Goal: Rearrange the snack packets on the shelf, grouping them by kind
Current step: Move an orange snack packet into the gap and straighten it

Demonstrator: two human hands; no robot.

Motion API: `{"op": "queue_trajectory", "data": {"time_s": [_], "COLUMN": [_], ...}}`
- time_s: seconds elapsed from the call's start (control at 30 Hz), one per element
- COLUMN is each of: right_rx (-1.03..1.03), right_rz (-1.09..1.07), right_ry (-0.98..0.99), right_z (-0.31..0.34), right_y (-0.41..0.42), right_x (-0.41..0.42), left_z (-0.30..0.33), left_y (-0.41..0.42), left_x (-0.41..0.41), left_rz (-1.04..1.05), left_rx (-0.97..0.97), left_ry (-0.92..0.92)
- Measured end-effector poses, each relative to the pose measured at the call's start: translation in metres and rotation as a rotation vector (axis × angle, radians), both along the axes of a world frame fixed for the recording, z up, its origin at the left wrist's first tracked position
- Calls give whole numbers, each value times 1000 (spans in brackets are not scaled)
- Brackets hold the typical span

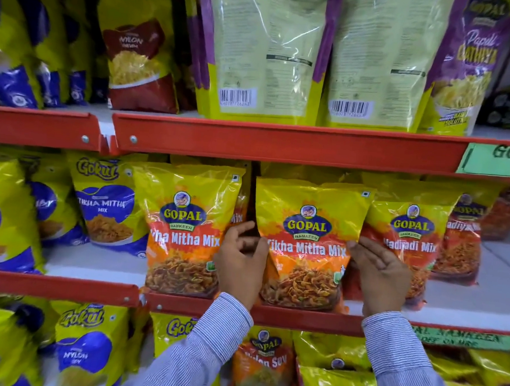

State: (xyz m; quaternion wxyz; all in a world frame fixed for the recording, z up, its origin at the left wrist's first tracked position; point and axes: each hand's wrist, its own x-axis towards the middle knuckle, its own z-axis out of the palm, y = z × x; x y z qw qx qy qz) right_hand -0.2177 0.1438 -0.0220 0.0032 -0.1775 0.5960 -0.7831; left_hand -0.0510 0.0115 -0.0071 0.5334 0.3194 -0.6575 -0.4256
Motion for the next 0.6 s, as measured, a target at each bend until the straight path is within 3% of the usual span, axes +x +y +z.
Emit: {"op": "queue_trajectory", "data": {"time_s": [0.23, 0.37, 0.47, 0.6], "right_rx": [19, 282, 394, 490], "right_rz": [-104, -161, -106, -89], "right_ry": [73, 361, 422, 541], "right_z": [-3, -20, -31, -38], "right_y": [4, 4, -3, -5], "right_x": [28, 62, 67, 61], "left_z": [-22, -49, -57, -60], "left_y": [13, 26, 27, 22], "left_x": [9, 11, 5, 0], "left_rz": [-2, -132, -179, -134], "left_rx": [-253, -521, -491, -594], "left_ry": [-56, -264, -263, -446]}}
